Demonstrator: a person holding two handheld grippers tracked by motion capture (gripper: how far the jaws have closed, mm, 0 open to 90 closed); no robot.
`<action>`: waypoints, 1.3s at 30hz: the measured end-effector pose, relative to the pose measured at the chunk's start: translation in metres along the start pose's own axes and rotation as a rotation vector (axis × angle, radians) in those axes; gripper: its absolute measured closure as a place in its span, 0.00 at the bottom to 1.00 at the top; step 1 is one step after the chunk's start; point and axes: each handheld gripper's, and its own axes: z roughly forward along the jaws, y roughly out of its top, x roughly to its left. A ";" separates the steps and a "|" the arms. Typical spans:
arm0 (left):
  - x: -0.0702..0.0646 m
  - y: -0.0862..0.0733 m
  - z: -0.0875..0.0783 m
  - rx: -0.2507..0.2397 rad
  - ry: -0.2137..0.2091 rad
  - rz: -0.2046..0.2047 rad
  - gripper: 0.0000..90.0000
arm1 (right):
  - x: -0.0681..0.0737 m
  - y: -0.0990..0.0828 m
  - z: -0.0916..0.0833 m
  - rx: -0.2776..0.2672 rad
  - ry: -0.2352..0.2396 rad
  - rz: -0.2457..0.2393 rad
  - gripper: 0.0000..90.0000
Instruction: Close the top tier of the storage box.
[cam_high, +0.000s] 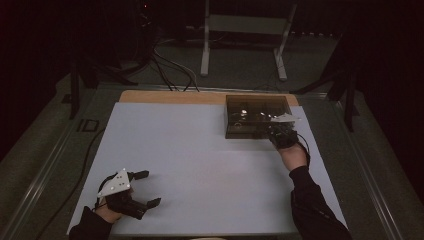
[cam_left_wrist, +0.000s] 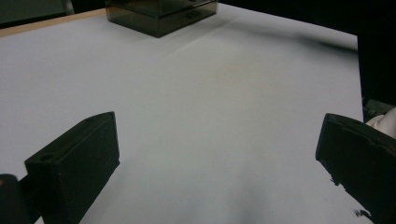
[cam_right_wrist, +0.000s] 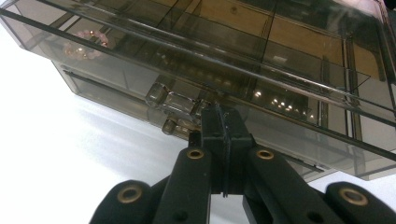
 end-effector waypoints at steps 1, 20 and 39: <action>0.000 0.000 0.000 0.000 0.000 0.000 0.01 | 0.000 0.000 0.000 0.000 0.000 0.000 1.00; 0.000 0.000 0.000 -0.001 -0.001 -0.001 0.01 | -0.005 0.005 0.010 0.008 -0.011 0.012 1.00; 0.000 0.000 0.000 -0.001 0.000 -0.002 0.01 | -0.007 0.007 0.015 0.019 -0.006 0.013 1.00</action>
